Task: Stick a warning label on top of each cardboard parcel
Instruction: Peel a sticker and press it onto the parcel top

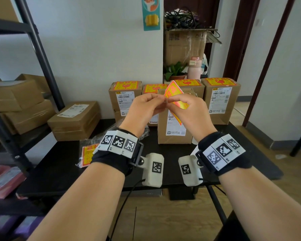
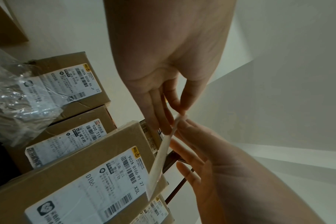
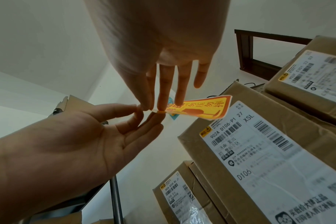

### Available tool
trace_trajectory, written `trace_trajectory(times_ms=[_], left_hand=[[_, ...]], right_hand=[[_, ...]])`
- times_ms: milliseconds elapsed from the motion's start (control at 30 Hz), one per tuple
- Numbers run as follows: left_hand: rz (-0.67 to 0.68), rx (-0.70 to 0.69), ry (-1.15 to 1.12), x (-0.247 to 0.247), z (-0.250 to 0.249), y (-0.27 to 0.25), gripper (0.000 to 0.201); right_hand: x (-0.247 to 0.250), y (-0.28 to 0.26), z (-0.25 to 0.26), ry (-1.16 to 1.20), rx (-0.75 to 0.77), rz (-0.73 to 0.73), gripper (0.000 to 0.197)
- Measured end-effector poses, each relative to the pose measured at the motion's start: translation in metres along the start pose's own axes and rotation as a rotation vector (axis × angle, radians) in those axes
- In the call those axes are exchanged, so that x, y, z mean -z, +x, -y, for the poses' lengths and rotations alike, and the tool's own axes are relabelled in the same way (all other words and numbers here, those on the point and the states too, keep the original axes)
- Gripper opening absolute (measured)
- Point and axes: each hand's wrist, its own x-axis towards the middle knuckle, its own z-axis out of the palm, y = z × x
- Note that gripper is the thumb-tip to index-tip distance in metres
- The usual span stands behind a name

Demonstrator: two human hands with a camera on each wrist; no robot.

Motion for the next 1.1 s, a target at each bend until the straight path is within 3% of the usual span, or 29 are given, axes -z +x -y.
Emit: trace_trajectory(times_ms=[233, 800, 1100], left_hand=[[-0.02, 0.078, -0.188, 0.0015, 0.0014, -0.0026, 0.006], [-0.043, 0.048, -0.023, -0.0043, 0.0038, -0.0028, 0.014], [-0.054, 0.055, -0.068, -0.0005, 0.0029, -0.0019, 0.009]], right_hand=[[0.0012, -0.0028, 0.0004, -0.038, 0.026, 0.011, 0.014], [0.0038, -0.0034, -0.002, -0.089, 0.081, 0.014, 0.014], [-0.0021, -0.0008, -0.0068, -0.131, 0.128, 0.014, 0.014]])
